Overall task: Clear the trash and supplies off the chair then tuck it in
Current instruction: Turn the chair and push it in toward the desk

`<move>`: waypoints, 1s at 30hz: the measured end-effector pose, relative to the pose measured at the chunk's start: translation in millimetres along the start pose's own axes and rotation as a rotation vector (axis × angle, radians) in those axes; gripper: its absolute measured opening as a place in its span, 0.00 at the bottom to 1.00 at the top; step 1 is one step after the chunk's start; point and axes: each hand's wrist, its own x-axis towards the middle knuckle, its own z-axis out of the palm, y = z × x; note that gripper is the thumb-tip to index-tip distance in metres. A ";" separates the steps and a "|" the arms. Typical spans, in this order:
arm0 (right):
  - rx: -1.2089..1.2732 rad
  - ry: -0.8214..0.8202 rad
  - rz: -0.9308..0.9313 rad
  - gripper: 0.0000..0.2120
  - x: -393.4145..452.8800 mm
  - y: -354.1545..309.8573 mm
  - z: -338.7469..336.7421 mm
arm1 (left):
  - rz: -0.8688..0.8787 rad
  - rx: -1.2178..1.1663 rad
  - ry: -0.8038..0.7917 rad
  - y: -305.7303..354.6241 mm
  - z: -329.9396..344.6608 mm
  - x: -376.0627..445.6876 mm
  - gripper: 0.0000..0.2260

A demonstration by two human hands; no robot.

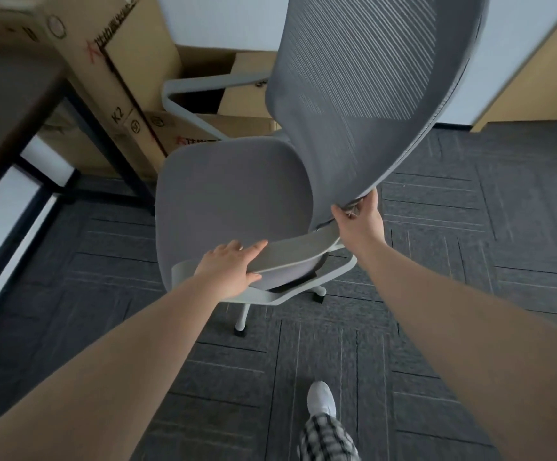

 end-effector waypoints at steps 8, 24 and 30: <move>-0.002 0.051 0.014 0.28 -115.7 13.6 40.0 | 0.077 0.070 -0.014 -54.4 38.3 -79.8 0.30; -0.015 -0.022 0.030 0.30 -282.6 39.2 104.4 | 0.066 0.086 -0.060 -121.7 103.4 -232.5 0.30; -0.018 -0.030 0.057 0.32 -316.5 44.4 120.7 | 0.031 0.125 -0.023 -132.5 125.4 -267.4 0.29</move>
